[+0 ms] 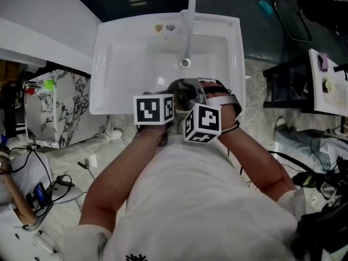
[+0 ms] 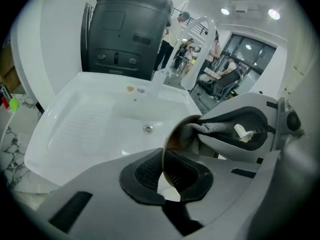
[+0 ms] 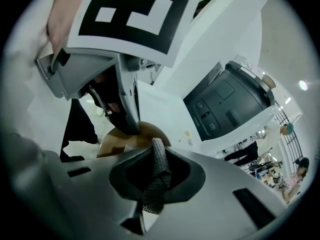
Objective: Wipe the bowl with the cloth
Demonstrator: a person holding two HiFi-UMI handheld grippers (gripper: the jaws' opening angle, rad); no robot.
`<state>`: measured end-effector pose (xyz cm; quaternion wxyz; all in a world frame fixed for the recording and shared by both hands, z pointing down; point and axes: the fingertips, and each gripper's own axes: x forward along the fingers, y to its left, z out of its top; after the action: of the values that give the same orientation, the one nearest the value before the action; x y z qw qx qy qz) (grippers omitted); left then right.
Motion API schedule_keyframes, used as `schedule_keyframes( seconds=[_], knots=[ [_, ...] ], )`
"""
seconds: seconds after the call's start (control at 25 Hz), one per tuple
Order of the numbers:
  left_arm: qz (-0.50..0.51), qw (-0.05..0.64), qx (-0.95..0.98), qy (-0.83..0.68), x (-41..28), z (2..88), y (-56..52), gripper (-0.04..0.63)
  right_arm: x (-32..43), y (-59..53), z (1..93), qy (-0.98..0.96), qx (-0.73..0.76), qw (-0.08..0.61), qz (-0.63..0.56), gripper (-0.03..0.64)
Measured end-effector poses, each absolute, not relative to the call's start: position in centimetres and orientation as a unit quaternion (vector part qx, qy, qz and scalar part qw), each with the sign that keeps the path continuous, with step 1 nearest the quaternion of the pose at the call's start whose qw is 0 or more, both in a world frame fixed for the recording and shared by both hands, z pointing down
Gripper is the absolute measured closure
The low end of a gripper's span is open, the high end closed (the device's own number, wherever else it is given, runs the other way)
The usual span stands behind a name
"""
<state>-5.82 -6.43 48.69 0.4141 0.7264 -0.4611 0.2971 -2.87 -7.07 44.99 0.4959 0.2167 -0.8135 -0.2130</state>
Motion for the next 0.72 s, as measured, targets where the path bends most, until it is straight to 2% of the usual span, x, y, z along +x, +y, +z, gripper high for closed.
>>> schedule_keyframes(
  seconds=[0.4,0.72],
  knots=[
    [0.283,0.405,0.725,-0.48,-6.3,48.2,-7.1,0.575,-1.7,-5.2,47.7,-0.803,0.192,0.53,-0.19,0.581],
    [0.272,0.406,0.728,-0.481,-6.1,47.8,-7.0,0.575,-2.7,-3.7,48.5,-0.819,0.164,0.523,-0.172,0.581]
  ],
)
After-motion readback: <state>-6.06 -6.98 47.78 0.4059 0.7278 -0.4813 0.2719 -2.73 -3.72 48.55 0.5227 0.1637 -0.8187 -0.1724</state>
